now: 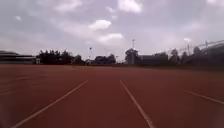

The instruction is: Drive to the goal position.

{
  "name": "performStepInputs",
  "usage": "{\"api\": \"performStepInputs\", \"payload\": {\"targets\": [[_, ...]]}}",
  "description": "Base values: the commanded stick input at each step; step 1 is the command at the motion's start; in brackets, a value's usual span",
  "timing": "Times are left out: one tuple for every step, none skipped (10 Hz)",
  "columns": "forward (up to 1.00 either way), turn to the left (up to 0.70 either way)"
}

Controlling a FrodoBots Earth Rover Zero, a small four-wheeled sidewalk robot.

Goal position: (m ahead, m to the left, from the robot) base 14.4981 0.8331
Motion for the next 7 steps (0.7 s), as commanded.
{"api": "performStepInputs", "payload": {"targets": [[0.45,0.00],[0.45,0.00],[0.45,0.00],[0.45,0.00],[0.45,0.00],[0.45,0.00],[0.45,0.00]]}}
